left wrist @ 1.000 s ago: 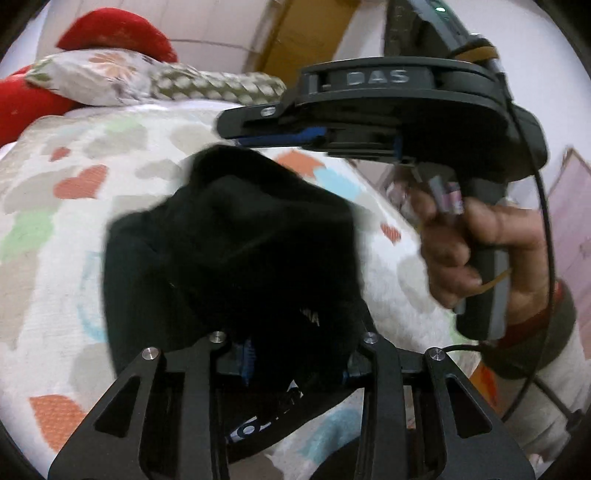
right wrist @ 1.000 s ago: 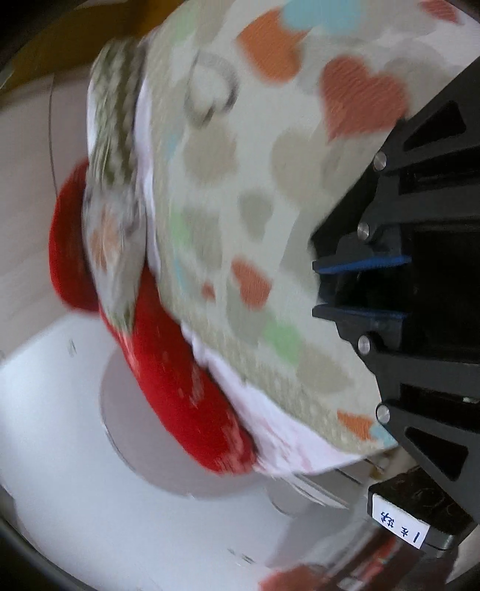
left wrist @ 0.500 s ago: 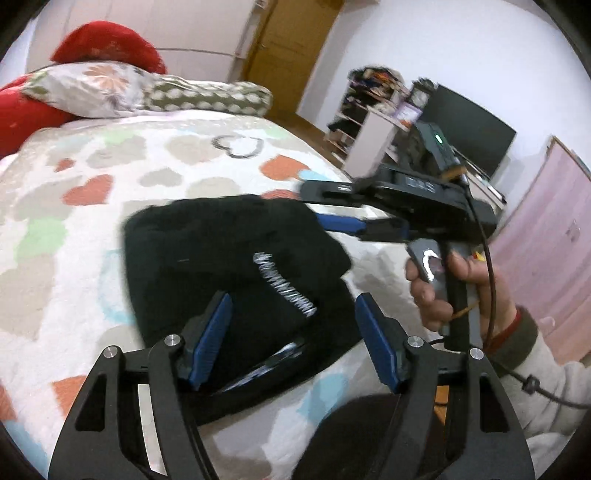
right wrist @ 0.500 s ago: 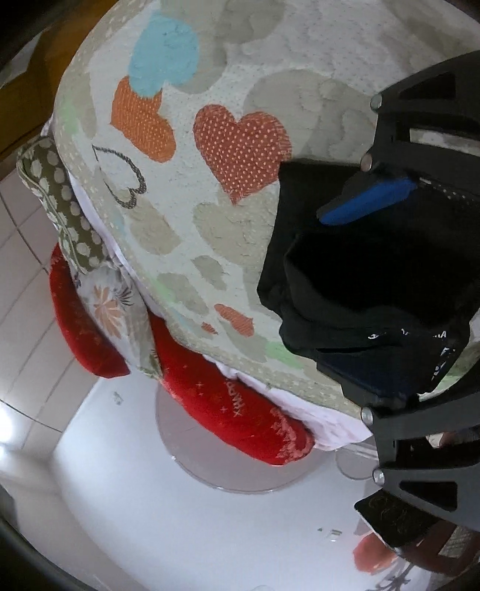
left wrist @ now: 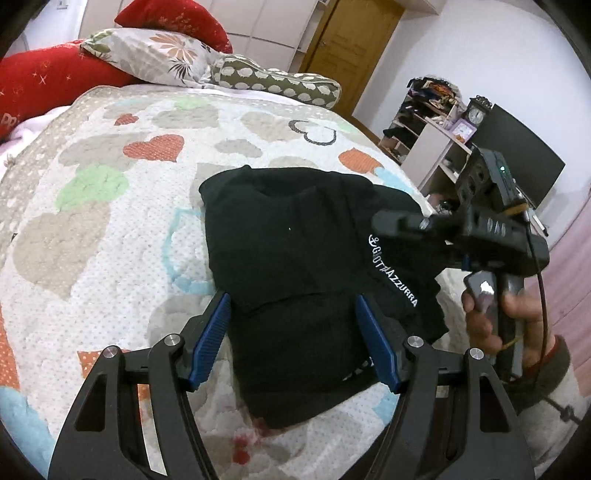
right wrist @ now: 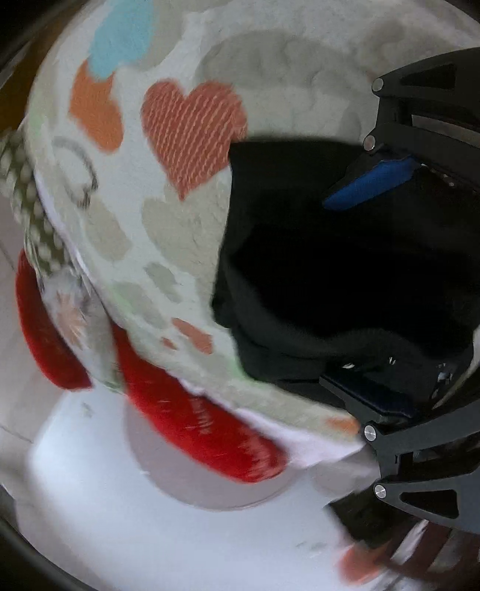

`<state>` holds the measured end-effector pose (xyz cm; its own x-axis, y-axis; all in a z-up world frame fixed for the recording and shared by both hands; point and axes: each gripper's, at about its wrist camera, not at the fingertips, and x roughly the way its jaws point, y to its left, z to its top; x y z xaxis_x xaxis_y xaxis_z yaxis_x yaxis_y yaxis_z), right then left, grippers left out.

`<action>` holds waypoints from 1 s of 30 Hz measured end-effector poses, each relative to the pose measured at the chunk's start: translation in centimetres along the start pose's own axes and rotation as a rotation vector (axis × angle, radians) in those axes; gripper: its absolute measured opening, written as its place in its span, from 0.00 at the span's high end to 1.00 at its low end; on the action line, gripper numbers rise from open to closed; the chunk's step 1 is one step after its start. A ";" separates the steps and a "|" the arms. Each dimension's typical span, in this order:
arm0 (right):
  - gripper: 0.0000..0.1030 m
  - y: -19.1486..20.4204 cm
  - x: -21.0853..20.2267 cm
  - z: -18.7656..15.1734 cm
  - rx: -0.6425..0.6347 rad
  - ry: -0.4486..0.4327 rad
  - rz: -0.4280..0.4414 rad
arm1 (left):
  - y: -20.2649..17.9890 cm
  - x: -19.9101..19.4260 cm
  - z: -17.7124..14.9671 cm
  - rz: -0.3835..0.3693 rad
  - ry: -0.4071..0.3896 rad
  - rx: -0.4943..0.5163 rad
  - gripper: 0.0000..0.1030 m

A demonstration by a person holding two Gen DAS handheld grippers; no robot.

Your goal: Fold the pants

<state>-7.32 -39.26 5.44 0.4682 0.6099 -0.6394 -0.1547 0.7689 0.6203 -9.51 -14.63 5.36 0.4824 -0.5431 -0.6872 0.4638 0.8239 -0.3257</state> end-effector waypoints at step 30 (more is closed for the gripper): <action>0.53 4.5 -5.7 -0.4 -0.224 -0.165 -0.236 | -2.2 2.2 4.6 0.154 -0.012 0.043 0.30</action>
<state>-11.06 -39.16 11.70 0.6451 0.3859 -0.6595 -0.2038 0.9187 0.3382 -6.06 -18.37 7.61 0.5592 -0.4130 -0.7189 0.4149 0.8901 -0.1887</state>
